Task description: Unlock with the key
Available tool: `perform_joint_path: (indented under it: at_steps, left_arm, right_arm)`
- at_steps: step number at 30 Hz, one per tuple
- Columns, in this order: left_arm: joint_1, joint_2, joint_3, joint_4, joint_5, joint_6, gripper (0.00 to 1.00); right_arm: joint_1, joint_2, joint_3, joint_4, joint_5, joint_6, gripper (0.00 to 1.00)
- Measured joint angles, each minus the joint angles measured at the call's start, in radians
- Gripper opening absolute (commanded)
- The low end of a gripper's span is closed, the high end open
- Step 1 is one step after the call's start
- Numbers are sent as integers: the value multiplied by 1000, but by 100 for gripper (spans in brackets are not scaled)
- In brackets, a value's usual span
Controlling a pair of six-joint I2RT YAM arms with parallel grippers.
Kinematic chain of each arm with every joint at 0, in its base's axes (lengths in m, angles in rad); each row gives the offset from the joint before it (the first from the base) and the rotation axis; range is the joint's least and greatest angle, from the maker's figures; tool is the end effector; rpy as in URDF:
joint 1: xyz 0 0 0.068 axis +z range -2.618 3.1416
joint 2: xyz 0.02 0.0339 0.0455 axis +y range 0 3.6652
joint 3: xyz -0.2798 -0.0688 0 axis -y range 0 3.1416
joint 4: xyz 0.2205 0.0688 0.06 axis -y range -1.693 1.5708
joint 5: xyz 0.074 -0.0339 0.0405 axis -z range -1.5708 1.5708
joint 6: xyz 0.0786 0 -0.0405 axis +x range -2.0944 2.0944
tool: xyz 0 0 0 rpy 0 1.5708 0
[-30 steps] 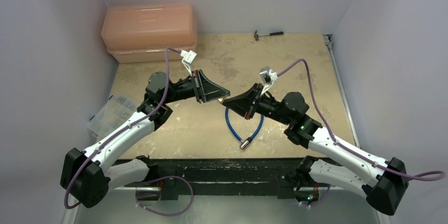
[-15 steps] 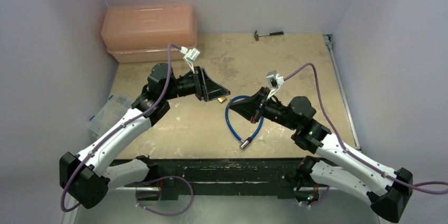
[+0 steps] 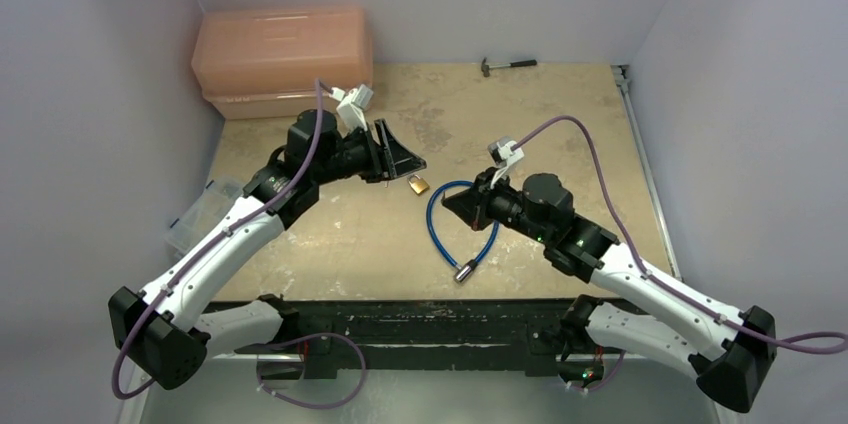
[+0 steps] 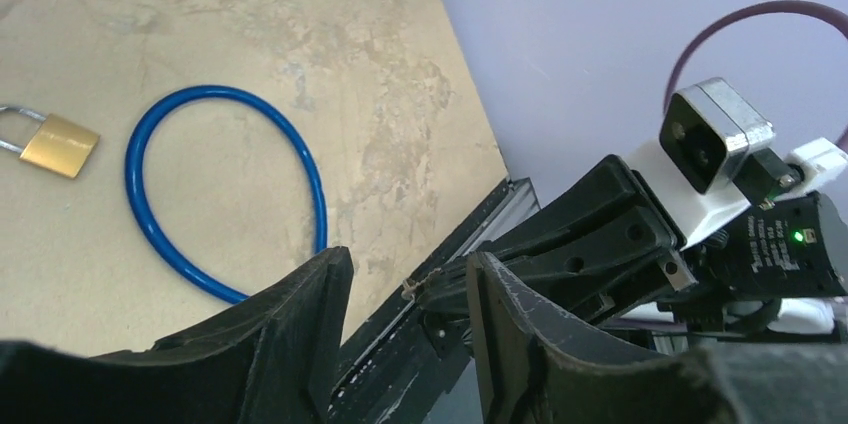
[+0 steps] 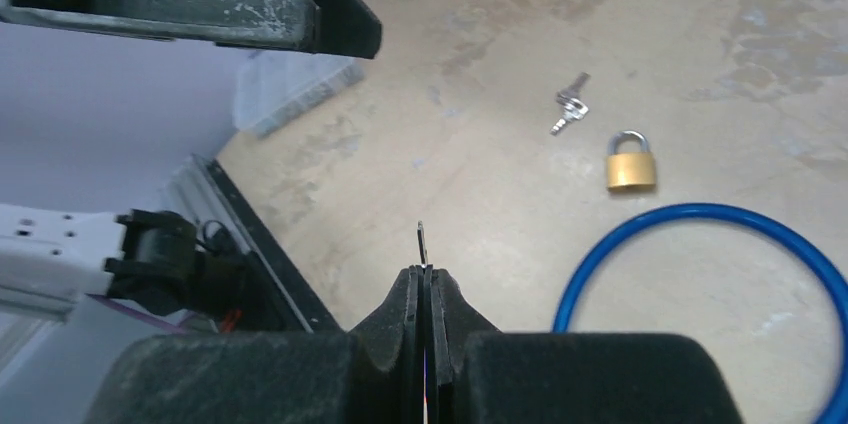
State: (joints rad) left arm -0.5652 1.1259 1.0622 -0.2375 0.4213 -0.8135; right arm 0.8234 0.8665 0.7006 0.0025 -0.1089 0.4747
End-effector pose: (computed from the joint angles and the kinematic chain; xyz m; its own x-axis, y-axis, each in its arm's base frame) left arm 0.2046 -0.1678 0.3687 -0.7669 -0.2989 -0.5679 0.3803 0.5012 -0.7773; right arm 0.1408 0.1645 0.3247 -0.4649 0.1668 -0.8695 -0.6628 0.5856 0.4667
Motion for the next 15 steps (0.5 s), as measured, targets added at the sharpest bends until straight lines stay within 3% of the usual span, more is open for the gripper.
perform_joint_path:
  at_steps: [7,15]
  left_arm:
    - [-37,35,11,-75,-131,-132,47]
    - [-166,162,45,-101,-230,-201,41]
  right_arm:
    - [0,54,76,-92,105,-77,0]
    - [23,148,175,-150,223,-183,0]
